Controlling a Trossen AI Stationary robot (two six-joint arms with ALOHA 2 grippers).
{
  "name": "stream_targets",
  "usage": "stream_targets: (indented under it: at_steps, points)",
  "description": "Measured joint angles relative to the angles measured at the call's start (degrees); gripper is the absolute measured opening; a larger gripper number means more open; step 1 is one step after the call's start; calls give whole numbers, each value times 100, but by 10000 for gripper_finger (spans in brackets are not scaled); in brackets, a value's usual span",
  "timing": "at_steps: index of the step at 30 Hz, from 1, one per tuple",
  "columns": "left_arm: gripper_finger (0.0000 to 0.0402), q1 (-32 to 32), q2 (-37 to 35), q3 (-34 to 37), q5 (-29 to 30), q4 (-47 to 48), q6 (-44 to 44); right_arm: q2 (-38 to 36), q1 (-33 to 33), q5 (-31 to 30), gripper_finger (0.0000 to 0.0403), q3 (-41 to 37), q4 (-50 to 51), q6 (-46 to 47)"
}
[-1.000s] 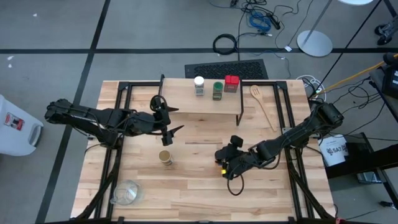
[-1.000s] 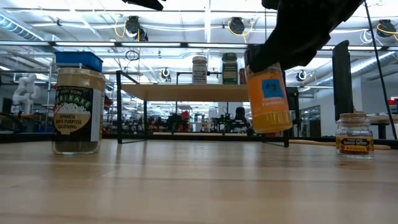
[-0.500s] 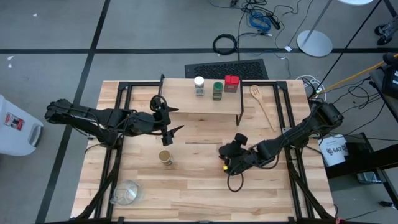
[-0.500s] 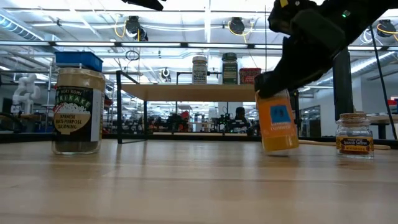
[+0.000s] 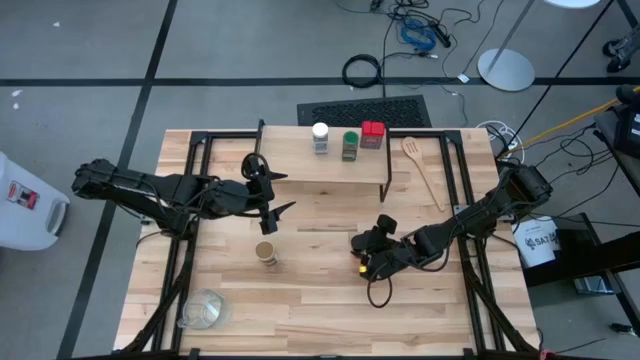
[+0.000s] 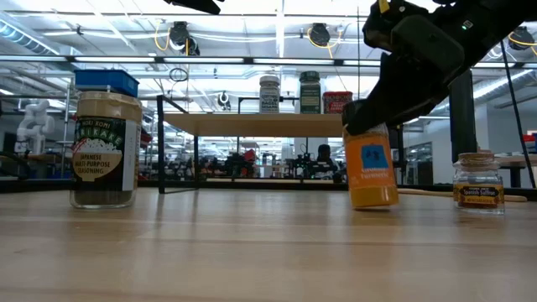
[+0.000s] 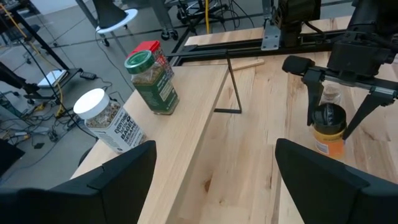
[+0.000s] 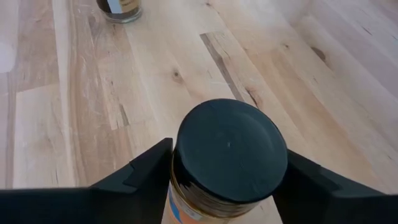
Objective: Shelf spices
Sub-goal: Remove the black seasoning bottle from the shelf, then remove the white seasoning bottle from the shelf
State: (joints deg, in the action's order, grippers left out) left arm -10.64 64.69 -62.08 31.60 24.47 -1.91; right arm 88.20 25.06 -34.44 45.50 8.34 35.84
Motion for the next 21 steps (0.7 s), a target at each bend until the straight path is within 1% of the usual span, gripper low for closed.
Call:
stream_targets:
  at_steps: [5,8,13,21]
  points:
    - [338,-2,0,0,1,0,0,0,0,2,272,0,-7,41]
    - [338,0,0,0,-1,0,0,0,0,0,287,0,-7,-11]
    - [338,1,0,0,1,-3,0,-114,10,19,292,0,-45,-111]
    - [338,1,2,0,1,-25,0,-590,15,17,292,0,-44,-281]
